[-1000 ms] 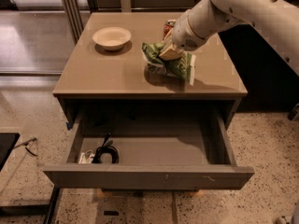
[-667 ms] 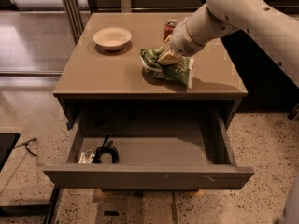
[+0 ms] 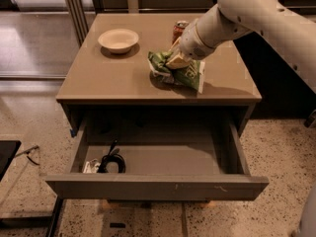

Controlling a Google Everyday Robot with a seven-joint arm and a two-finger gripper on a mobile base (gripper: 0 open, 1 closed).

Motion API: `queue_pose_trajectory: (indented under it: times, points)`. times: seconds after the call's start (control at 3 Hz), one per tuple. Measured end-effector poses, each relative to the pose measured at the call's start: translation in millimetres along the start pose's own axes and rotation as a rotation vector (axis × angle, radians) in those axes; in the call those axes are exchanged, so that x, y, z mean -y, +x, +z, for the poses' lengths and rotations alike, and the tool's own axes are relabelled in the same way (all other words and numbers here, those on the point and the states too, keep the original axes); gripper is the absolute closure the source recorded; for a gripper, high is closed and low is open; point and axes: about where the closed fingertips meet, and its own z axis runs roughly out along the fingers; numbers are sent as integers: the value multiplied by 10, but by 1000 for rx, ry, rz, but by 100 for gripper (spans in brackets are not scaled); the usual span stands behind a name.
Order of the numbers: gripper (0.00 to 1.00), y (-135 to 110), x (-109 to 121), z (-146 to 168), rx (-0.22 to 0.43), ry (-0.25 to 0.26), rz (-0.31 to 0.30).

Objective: Pick green jalapeno chip bag from top drawer and place on counter

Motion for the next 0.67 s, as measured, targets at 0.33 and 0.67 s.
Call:
queue_pose_trajectory:
  times: [0.33, 0.67]
  points:
    - [36, 0, 0, 1, 0, 0, 0]
    - [13, 0, 0, 1, 0, 0, 0]
